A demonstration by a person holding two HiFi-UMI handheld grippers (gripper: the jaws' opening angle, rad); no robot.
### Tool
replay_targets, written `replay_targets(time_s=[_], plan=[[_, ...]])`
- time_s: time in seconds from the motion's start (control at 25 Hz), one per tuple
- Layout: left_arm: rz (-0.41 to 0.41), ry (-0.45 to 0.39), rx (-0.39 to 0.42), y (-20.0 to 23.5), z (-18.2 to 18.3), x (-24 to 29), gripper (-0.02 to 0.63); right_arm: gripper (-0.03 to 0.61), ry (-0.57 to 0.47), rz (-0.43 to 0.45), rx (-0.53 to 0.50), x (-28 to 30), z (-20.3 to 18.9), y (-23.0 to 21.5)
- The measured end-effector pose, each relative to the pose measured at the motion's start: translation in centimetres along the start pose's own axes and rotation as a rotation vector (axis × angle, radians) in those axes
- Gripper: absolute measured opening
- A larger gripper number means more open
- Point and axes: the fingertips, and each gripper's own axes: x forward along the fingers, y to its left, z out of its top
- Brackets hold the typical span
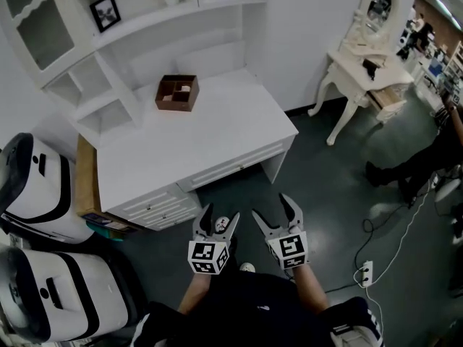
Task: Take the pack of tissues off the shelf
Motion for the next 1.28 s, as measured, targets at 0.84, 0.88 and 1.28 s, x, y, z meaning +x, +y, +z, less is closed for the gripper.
replay_targets(time_s=[0.84,0.88,1.28], plan=[[-0.209,0.041,0.021,8.9,6.2,17.8,0.334,0.341,0.003,-0.141,0.168,16.8,4.1,-9.7],[-0.213,0.045,0.022,9.5,6.4,18.4,0.334,0.341,0.001,-0.142,0.172,17.5,4.2,-9.9],[-0.236,0.059,0.055,15.3,8.6,23.1,0.333,0.336,-0.024,-0.177,0.205,24.7,5.6,-11.5]])
